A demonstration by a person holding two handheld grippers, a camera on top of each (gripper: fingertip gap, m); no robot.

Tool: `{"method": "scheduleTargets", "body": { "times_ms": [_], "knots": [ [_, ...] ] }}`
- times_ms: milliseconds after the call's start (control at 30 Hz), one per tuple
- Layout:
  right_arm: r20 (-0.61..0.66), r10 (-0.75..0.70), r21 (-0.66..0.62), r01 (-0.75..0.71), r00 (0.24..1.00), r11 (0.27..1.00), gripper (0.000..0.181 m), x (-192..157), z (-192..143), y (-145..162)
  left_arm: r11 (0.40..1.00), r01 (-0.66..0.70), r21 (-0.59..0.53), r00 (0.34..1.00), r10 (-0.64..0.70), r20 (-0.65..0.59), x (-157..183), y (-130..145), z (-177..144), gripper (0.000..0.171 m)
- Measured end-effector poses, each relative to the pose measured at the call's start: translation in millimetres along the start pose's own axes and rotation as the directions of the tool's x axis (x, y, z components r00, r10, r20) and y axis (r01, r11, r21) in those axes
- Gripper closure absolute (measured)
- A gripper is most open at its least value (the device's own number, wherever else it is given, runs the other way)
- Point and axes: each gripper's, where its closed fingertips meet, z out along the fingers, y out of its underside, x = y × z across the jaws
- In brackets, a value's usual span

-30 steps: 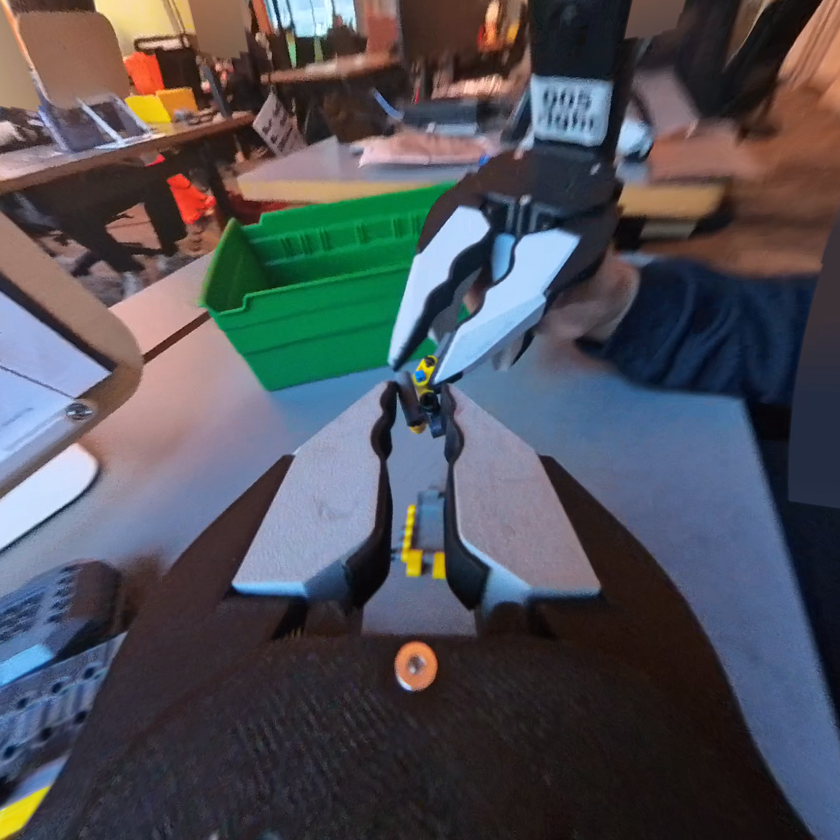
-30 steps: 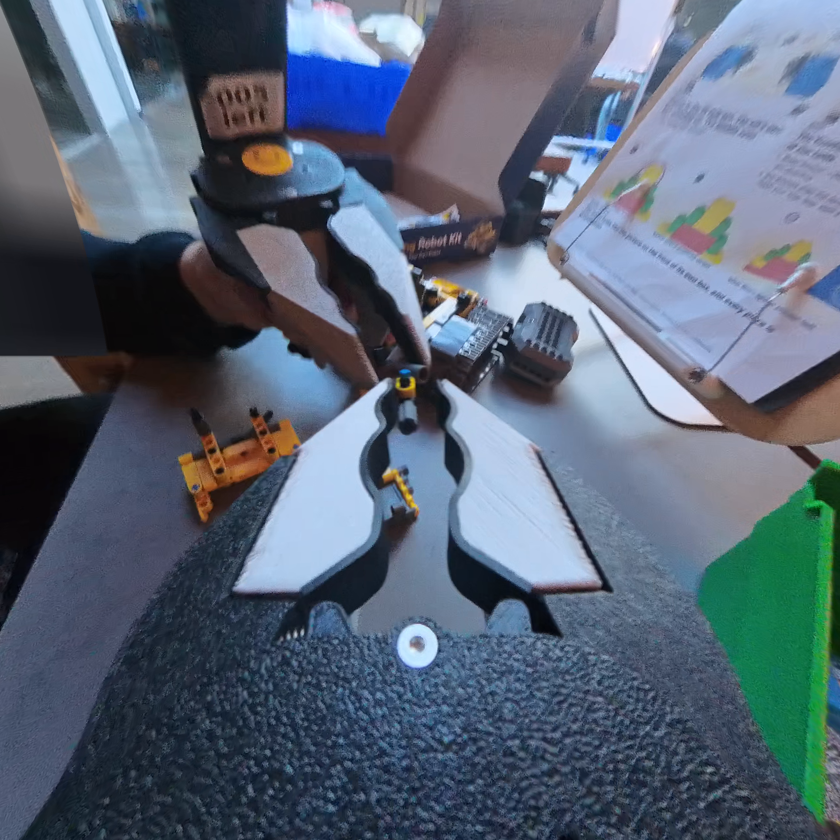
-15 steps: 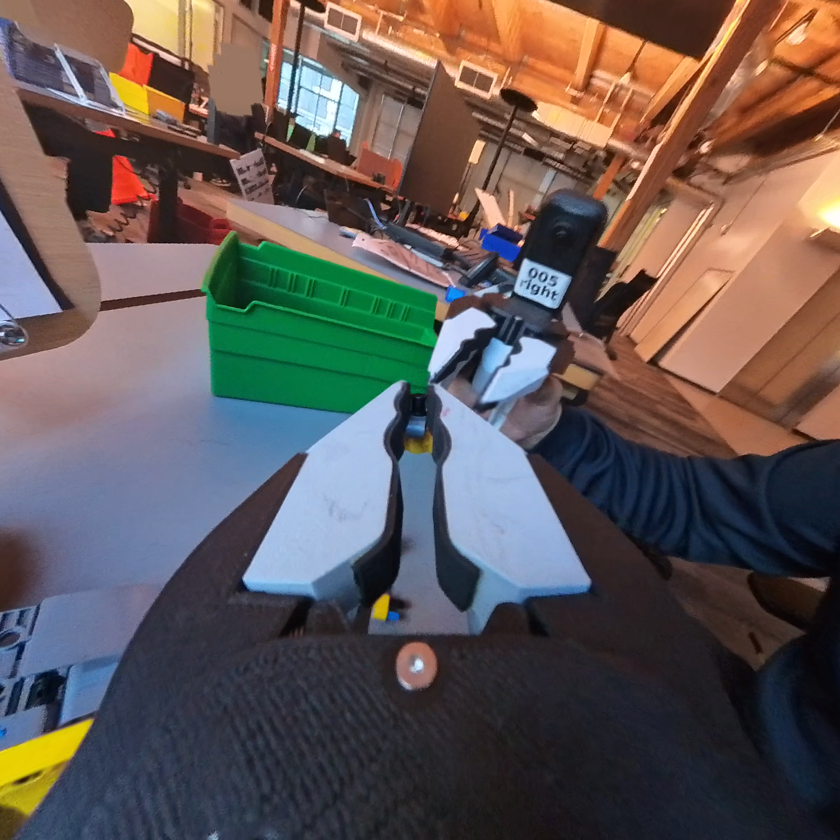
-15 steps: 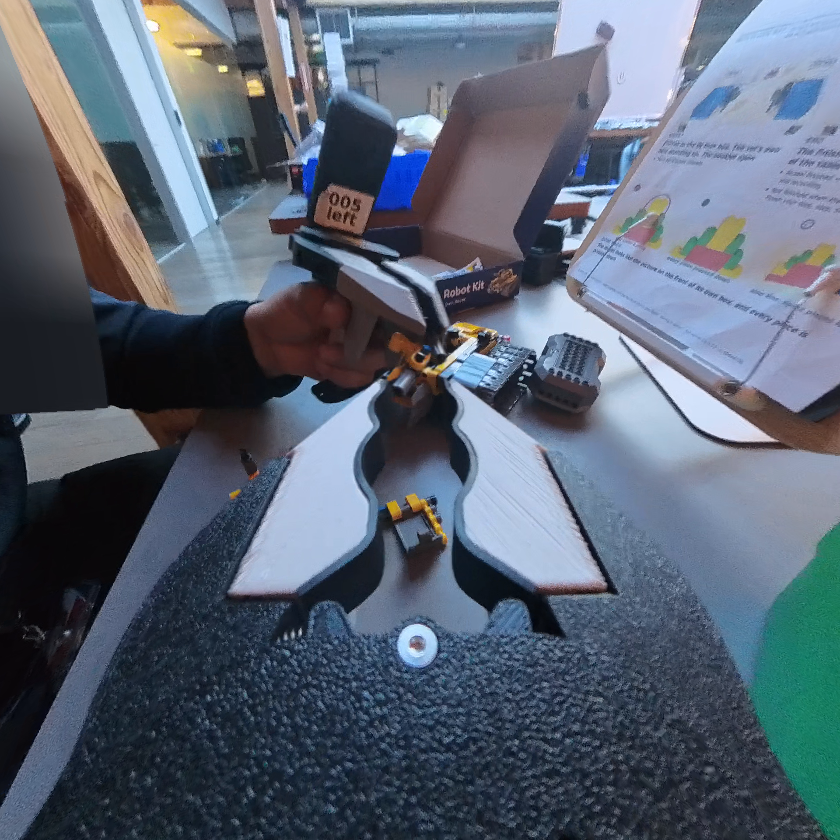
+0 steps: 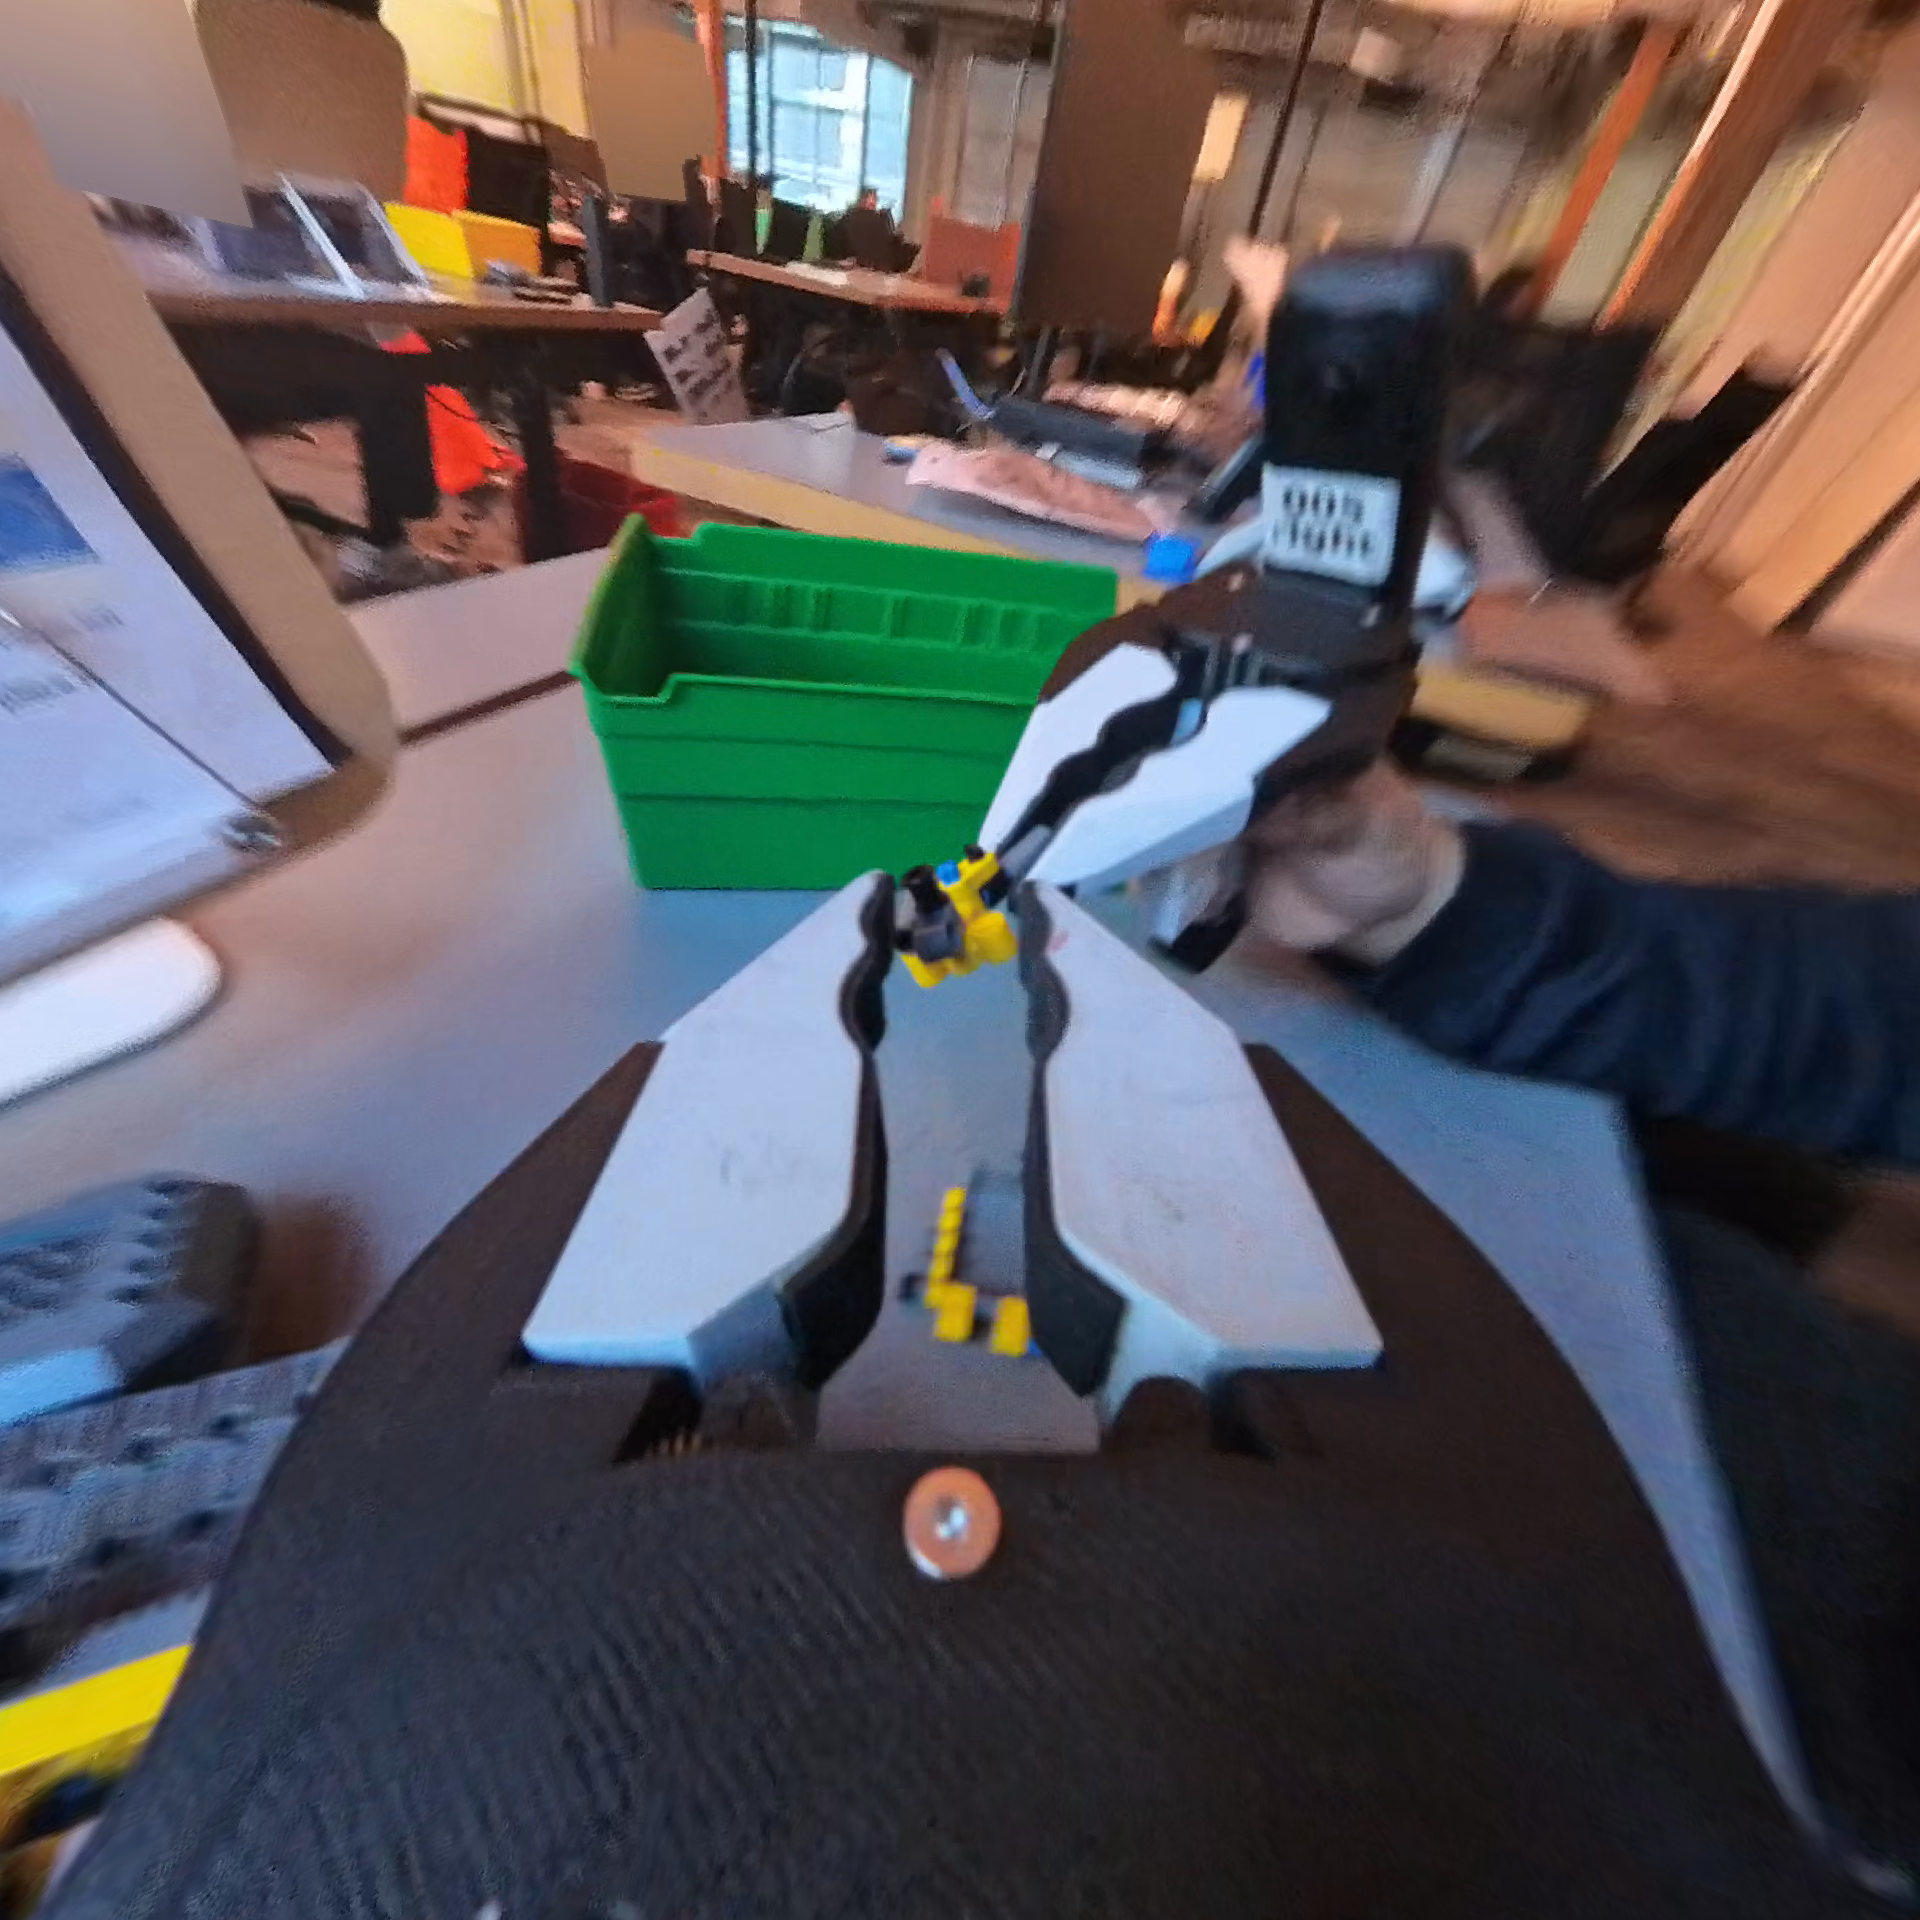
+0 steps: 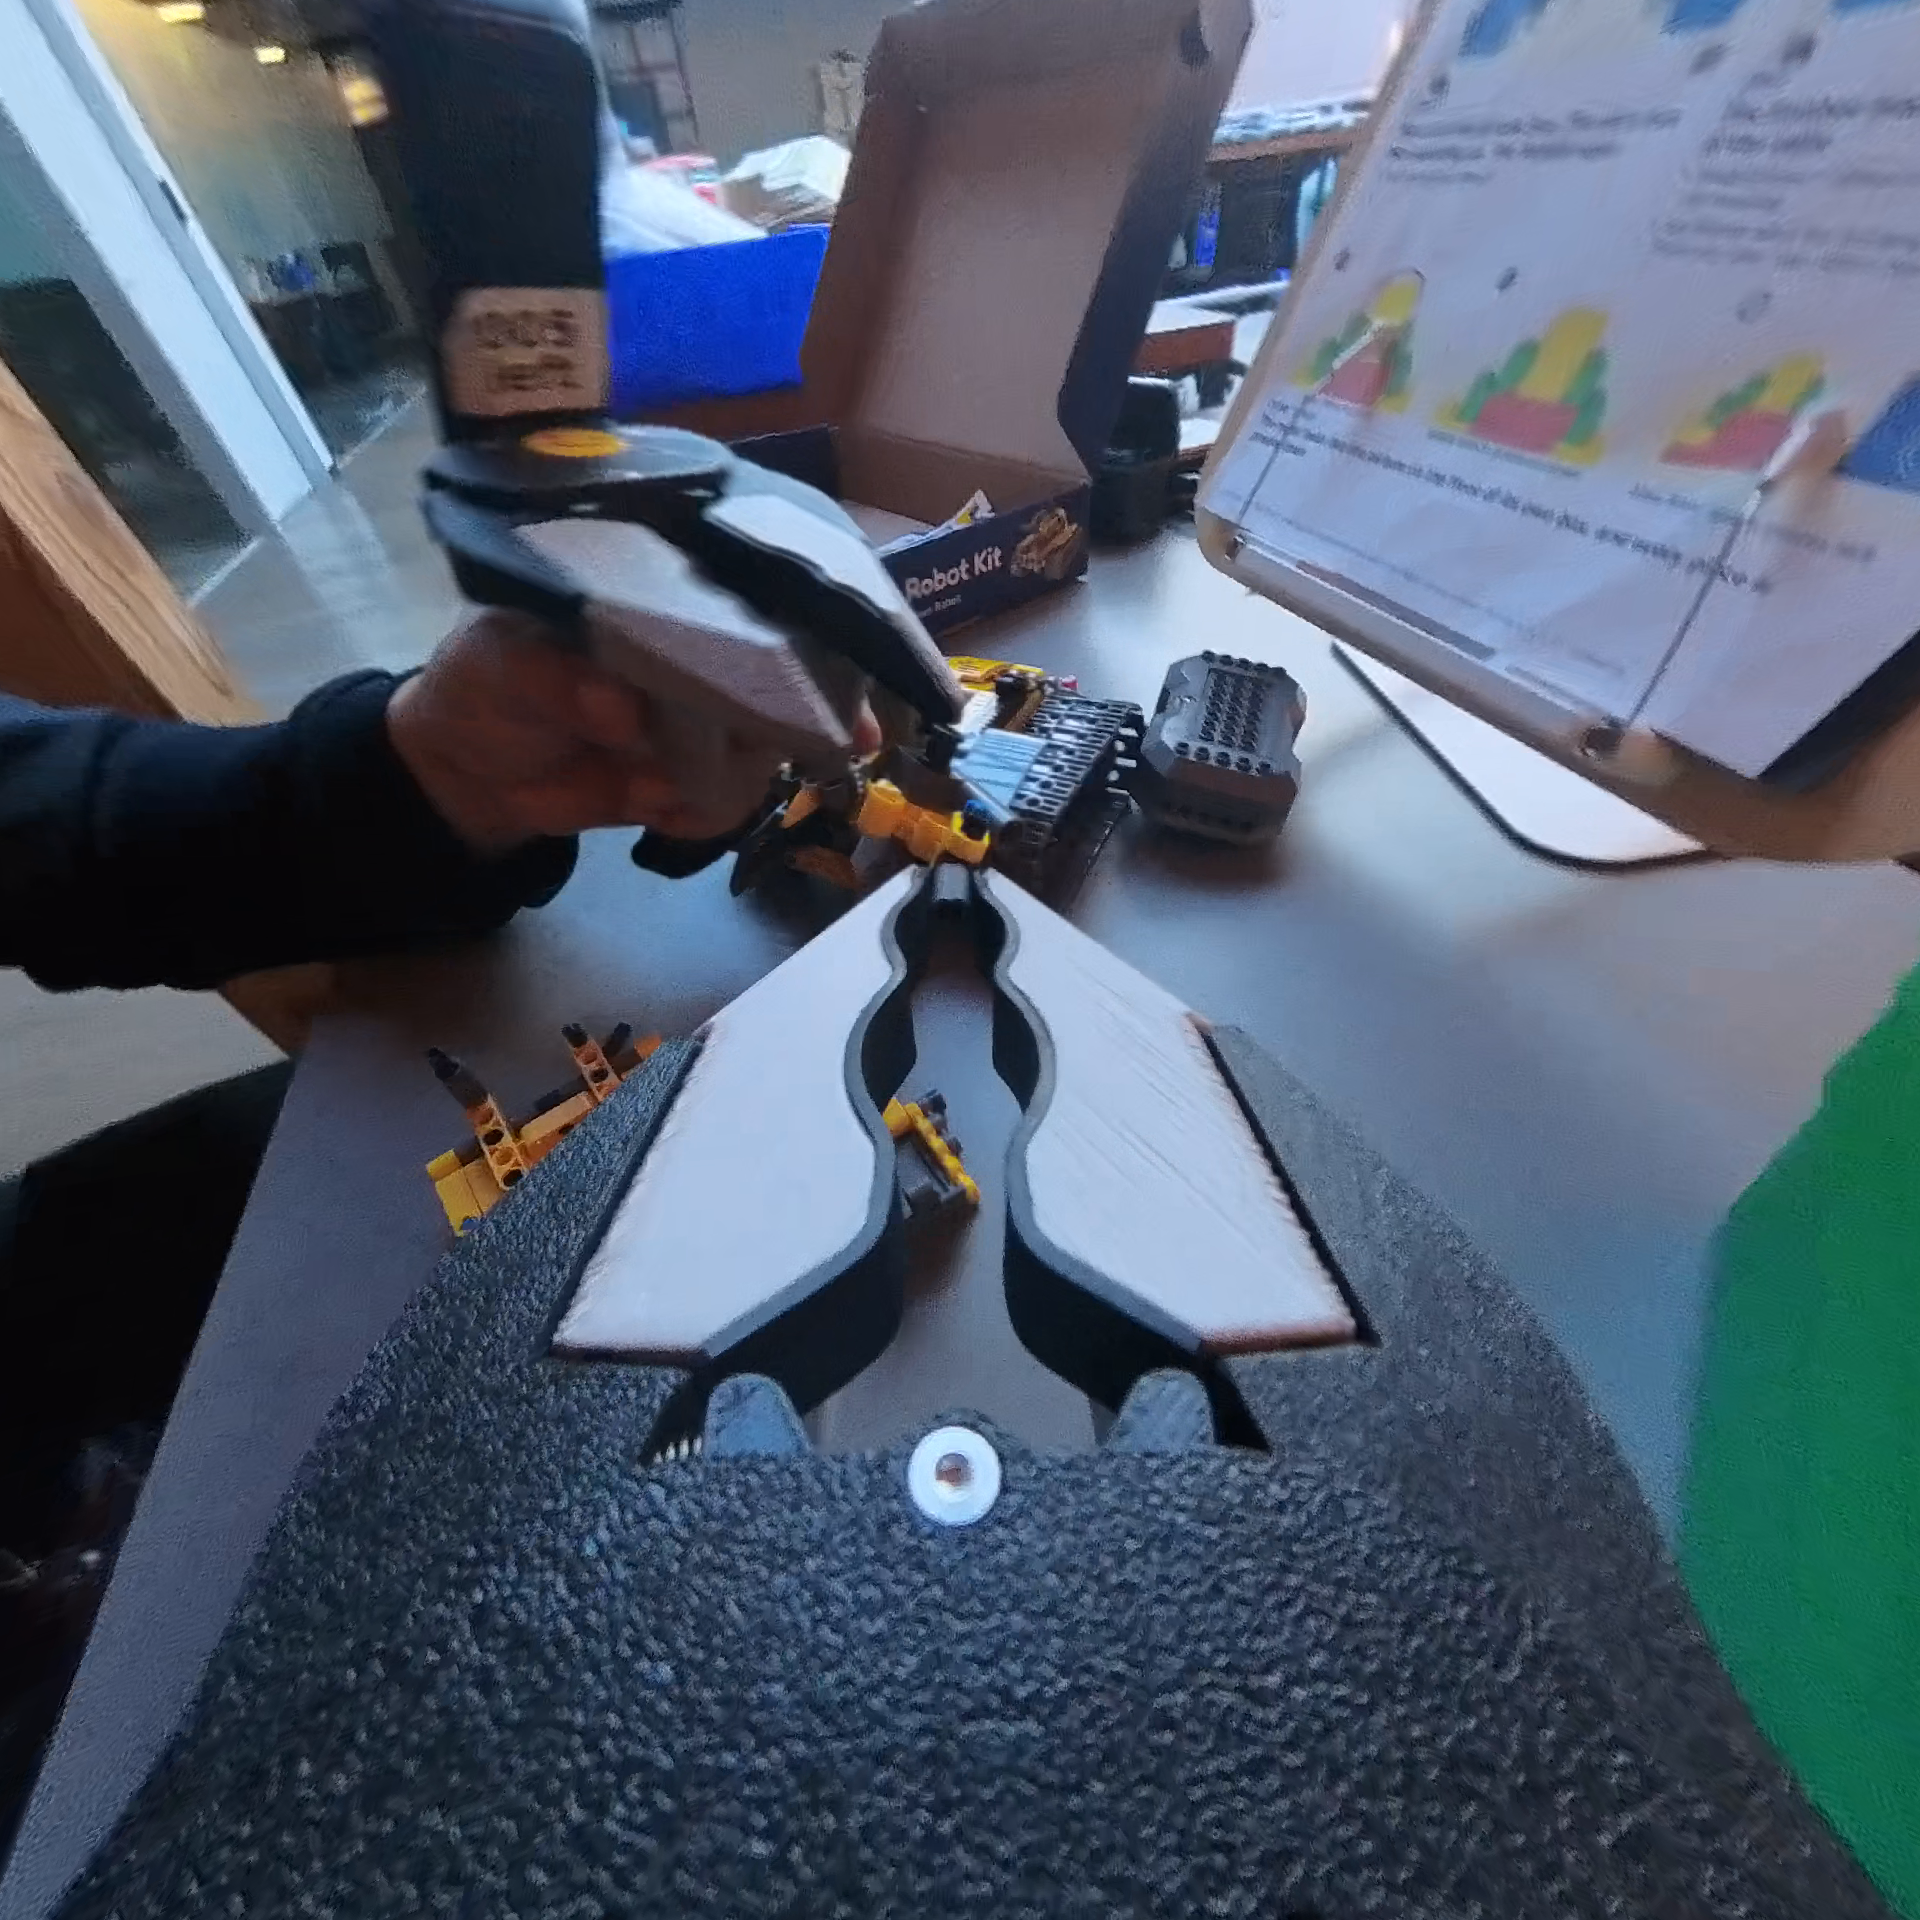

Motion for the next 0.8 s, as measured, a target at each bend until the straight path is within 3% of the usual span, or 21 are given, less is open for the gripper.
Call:
{"method": "scheduleTargets", "body": {
  "times_ms": [100,200,267,300,400,467,567,633,800],
  "knots": [
    [0.042,0.081,-0.007,-0.081,0.996,0.997,0.177,2.2,-2.8,2.3,0.930,-0.338,-0.143,0.922,0.358,0.150,-6.3,8.9,0.8,0.130],
    [0.127,0.156,-0.025,-0.154,0.980,0.988,0.177,-6.6,-2.5,3.4,0.741,-0.621,-0.255,0.718,0.668,0.194,-3.6,18.4,4.4,0.129],
    [0.154,0.192,-0.052,-0.186,0.969,0.981,0.177,-9.3,-0.4,7.9,0.646,-0.717,-0.260,0.617,0.763,0.193,4.5,22.5,8.7,0.139],
    [0.163,0.204,-0.068,-0.196,0.965,0.978,0.177,-10.3,0.6,10.7,0.635,-0.733,-0.243,0.604,0.772,0.197,8.7,22.4,10.7,0.142],
    [0.196,0.231,-0.086,-0.218,0.953,0.972,0.177,-14.4,2.1,13.5,0.689,-0.694,-0.207,0.674,0.724,0.148,16.3,27.7,14.4,0.156],
    [0.222,0.249,-0.081,-0.237,0.943,0.968,0.177,-17.4,1.4,11.3,0.702,-0.682,-0.205,0.687,0.711,0.150,15.1,27.1,14.3,0.160],
    [0.248,0.284,-0.097,-0.268,0.926,0.958,0.177,-18.6,0.0,12.6,0.675,-0.704,-0.218,0.659,0.736,0.152,16.0,27.9,14.5,0.158],
    [0.253,0.312,-0.122,-0.290,0.916,0.949,0.177,-18.1,-0.1,16.6,0.647,-0.716,-0.261,0.625,0.762,0.171,9.7,30.4,14.6,0.147],
    [0.231,0.362,-0.180,-0.326,0.903,0.928,0.177,-15.1,4.5,29.6,0.673,-0.663,-0.327,0.680,0.725,0.114,3.1,46.5,14.6,0.146]
  ]
}}
